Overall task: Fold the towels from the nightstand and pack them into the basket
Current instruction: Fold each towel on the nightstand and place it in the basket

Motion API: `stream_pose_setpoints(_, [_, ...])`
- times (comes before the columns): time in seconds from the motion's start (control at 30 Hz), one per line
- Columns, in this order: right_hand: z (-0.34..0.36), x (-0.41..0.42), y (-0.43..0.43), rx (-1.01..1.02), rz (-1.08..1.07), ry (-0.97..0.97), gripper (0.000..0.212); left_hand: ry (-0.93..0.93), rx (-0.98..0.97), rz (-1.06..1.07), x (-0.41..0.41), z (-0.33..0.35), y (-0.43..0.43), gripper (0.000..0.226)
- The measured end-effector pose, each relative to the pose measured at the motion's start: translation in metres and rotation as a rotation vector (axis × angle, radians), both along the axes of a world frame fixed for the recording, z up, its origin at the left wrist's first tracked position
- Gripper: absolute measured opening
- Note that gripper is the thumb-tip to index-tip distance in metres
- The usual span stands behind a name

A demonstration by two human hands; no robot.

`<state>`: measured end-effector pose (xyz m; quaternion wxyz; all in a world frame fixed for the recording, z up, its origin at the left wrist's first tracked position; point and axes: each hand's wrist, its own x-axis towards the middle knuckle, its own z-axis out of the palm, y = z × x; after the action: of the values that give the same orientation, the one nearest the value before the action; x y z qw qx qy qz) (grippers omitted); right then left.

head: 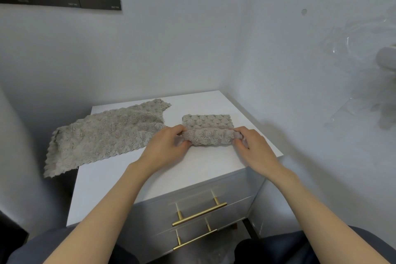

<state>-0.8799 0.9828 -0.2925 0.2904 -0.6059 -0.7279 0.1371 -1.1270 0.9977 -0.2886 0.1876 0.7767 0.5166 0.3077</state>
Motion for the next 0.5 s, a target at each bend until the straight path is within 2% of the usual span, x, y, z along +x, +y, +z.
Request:
stream_pose_setpoints(0.03, [0.003, 0.001, 0.001, -0.014, -0.008, 0.073, 0.018, -0.020, -0.020, -0.002, -0.001, 0.001, 0.001, 0.007])
stream_pose_setpoints(0.1, [0.007, 0.002, 0.002, -0.053, -0.041, 0.190, 0.014, -0.066, -0.066, 0.001, -0.002, 0.003, 0.001, 0.030])
stream_pose_setpoints(0.17, [0.009, 0.002, 0.004, -0.077, -0.086, 0.255, 0.018, -0.112, -0.116, 0.008, -0.002, 0.005, 0.001, 0.037])
stream_pose_setpoints(0.23, [0.010, 0.001, 0.004, -0.086, -0.132, 0.270, 0.030, -0.124, -0.166, 0.018, -0.001, 0.008, -0.001, 0.037])
stream_pose_setpoints(0.33, [0.009, 0.000, 0.005, -0.104, -0.161, 0.280, 0.037, -0.121, -0.216, 0.068, 0.002, 0.011, -0.002, 0.043])
stream_pose_setpoints(0.5, [0.009, -0.006, 0.008, -0.142, -0.226, 0.216, 0.029, -0.090, -0.232, 0.167, 0.006, 0.012, -0.001, 0.047])
